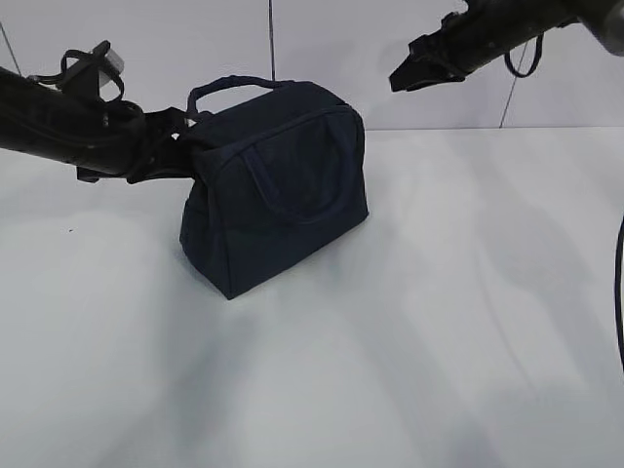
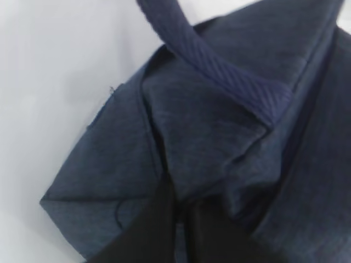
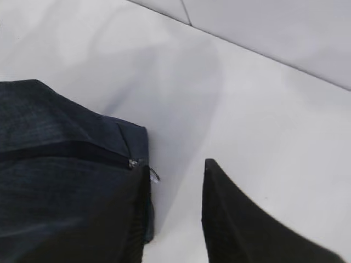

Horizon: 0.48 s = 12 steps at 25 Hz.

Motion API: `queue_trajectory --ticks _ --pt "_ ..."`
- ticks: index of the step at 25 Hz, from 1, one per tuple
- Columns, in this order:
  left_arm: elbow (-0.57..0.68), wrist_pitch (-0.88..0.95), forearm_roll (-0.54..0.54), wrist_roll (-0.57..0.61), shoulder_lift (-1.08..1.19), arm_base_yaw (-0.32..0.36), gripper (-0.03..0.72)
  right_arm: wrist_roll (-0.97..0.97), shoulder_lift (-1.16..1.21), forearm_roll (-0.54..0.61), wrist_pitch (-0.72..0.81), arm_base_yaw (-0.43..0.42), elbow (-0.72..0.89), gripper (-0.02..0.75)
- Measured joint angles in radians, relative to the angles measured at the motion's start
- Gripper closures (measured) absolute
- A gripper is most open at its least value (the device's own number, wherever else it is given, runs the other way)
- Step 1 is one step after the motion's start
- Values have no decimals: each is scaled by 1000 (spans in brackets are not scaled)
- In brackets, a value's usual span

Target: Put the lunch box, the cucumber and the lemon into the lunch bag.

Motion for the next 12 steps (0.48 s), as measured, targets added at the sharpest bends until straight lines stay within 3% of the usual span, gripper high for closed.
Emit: queue_trajectory --ticks 12 --pt "0 77 8 79 0 0 694 96 -53 -242 13 0 -5 494"
